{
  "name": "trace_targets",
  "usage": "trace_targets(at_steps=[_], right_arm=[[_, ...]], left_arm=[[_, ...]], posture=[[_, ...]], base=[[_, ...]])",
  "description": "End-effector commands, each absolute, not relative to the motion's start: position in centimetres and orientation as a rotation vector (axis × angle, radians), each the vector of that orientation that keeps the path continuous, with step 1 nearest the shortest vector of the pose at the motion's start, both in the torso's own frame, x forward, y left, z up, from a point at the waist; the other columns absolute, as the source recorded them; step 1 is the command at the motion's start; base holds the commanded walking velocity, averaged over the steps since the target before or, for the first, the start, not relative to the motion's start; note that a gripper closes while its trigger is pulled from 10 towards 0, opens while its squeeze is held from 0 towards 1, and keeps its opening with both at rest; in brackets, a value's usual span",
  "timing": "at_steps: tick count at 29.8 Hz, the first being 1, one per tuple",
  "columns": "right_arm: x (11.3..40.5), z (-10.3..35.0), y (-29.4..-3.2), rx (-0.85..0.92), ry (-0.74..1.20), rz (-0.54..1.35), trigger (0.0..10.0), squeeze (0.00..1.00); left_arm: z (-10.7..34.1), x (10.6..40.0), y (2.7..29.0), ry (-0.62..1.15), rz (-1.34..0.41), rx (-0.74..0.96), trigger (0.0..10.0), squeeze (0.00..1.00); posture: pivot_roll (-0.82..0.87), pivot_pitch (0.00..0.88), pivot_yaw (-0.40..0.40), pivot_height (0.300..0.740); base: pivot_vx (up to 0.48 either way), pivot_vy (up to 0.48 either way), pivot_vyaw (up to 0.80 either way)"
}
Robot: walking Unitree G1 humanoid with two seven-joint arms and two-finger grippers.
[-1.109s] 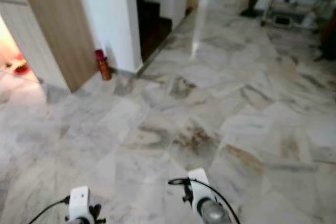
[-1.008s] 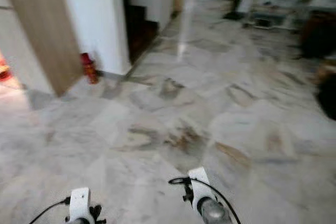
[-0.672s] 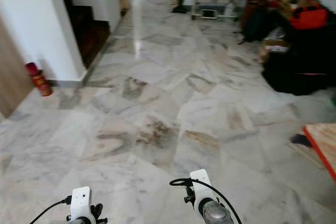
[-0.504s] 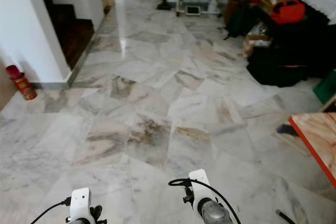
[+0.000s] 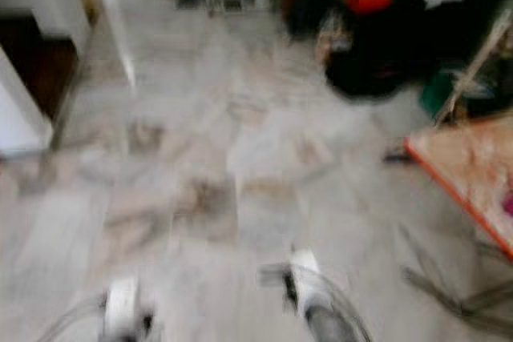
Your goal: Setting the table
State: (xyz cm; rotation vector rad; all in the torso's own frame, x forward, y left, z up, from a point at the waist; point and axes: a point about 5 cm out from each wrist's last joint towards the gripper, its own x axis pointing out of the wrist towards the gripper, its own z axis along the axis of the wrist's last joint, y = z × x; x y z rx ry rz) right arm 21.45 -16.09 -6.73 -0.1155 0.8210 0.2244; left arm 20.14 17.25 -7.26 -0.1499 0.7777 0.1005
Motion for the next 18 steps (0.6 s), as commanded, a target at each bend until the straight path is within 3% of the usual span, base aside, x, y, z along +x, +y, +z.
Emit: trace_targets(at_steps=[1,18], right_arm=[[21.48,-6.74,-15.40,-0.108,0.817,0.238,10.0,0.00],[21.40,-6.80,-15.58,-0.097,0.819,0.212,10.0,0.00]], left_arm=[[-8.08,18.56,17.99,0.835,0.124,-0.142,10.0,0.00],[-7.70,19.31,17.90,0.813,0.107,-0.137,10.0,0.00]], posture=[[-0.08,0.000,-0.019,0.740],[-0.09,0.000,-0.013,0.740]], base=[[0.000,0.000,-0.79],[0.000,0.000,-0.79]])
